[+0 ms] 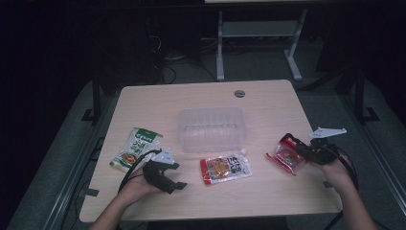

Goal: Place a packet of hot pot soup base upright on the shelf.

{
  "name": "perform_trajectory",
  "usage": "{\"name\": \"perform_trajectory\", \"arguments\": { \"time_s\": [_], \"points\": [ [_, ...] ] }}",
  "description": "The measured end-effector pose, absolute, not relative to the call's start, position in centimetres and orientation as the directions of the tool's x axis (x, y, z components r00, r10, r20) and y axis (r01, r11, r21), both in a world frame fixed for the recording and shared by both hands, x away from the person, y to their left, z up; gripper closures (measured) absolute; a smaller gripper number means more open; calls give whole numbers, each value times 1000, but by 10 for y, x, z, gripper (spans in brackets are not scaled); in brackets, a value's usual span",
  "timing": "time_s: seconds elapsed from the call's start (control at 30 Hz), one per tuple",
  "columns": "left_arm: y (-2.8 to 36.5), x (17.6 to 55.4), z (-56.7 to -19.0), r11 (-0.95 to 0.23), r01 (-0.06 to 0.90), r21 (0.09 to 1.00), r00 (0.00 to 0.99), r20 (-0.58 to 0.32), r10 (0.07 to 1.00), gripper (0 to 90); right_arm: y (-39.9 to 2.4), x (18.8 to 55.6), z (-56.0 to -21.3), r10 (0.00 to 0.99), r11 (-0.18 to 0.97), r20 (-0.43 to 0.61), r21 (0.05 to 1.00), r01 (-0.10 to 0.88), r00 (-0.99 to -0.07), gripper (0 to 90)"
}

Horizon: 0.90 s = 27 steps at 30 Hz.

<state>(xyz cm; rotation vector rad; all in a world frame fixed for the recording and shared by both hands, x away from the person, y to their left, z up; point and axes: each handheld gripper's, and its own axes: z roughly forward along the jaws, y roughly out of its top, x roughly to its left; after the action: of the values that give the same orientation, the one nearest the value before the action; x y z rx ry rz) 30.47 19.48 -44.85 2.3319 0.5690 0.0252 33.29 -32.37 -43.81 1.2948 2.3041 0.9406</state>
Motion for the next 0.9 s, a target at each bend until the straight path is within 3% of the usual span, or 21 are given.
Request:
{"name": "perform_trajectory", "arguments": {
  "time_s": [0.9],
  "points": [
    [195, 300, -452, -651, 397, 647, 904, -153, 399, 183, -312, 342, -448, 817, 436, 28, 624, 648, -576, 896]
  ]
}}
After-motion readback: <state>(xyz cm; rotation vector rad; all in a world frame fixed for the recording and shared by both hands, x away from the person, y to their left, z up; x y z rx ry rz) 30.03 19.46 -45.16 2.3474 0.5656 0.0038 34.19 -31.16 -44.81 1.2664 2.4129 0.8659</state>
